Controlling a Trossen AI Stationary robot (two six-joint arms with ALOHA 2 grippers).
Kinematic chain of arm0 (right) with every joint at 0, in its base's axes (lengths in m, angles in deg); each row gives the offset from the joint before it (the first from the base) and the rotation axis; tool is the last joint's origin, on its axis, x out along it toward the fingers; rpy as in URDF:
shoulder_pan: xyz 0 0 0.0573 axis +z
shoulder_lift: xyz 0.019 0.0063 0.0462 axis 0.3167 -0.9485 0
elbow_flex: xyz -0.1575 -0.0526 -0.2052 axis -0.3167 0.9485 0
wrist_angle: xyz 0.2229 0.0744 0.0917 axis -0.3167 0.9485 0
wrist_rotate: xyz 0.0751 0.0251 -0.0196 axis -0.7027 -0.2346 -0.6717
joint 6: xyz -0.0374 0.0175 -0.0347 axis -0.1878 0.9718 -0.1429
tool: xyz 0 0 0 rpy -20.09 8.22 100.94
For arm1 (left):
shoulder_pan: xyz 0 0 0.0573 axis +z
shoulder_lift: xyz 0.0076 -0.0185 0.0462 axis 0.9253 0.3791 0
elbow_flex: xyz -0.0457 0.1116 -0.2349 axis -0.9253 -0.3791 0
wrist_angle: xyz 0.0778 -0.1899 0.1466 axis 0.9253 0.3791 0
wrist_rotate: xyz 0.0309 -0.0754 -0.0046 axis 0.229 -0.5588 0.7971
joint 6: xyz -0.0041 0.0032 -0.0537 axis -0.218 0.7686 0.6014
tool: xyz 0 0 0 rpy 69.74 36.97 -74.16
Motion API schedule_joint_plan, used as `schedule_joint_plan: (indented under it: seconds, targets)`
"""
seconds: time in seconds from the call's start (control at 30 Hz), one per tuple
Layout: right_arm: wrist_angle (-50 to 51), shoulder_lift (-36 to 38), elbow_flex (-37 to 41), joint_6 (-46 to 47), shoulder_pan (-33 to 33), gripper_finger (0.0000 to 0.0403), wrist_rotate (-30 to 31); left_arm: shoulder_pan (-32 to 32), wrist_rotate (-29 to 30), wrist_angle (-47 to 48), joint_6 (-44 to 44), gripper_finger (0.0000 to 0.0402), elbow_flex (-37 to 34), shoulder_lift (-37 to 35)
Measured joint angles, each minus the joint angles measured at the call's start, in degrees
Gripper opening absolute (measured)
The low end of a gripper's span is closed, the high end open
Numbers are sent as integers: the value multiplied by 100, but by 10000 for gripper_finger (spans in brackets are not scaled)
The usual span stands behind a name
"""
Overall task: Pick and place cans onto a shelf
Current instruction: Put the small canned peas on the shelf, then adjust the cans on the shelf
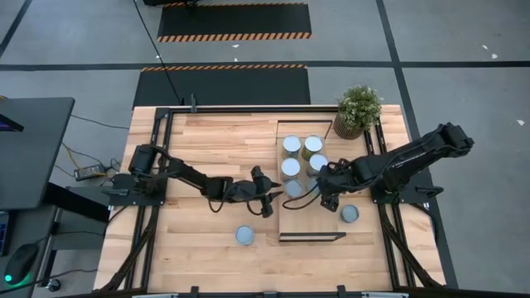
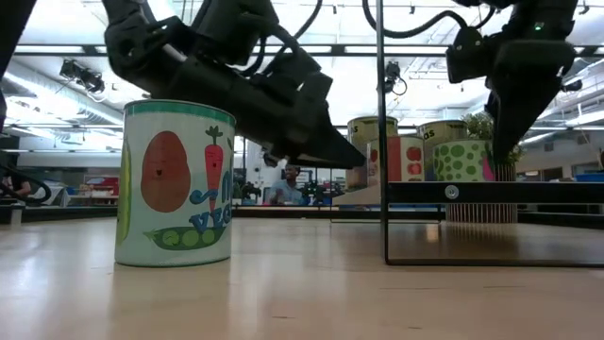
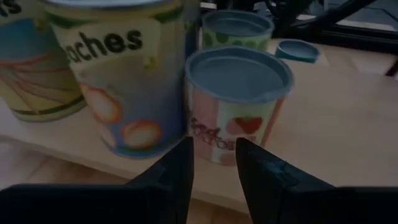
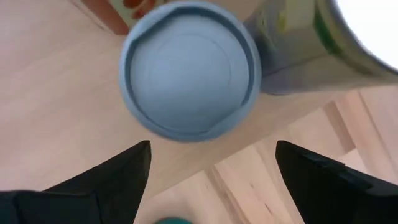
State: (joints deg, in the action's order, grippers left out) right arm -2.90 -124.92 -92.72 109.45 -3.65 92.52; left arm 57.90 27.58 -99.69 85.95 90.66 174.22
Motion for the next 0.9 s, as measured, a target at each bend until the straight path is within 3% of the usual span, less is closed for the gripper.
schedule_joint_plan:
  seconds: [0.27, 0.43, 0.6, 0.9]
  targets:
    - [475, 195, -151, 18, 106, 352, -159, 38, -68, 297, -110, 126, 40, -29]
    - [1087, 418, -61, 107, 207, 352, 330, 57, 23, 609, -107, 126, 35, -77]
    - [994, 829, 165, 121, 30, 352, 481, 123, 491, 774, -147, 126, 35, -79]
    - [720, 1416, 620, -134, -629, 352, 1125, 494, 588, 738, -78, 126, 35, -79]
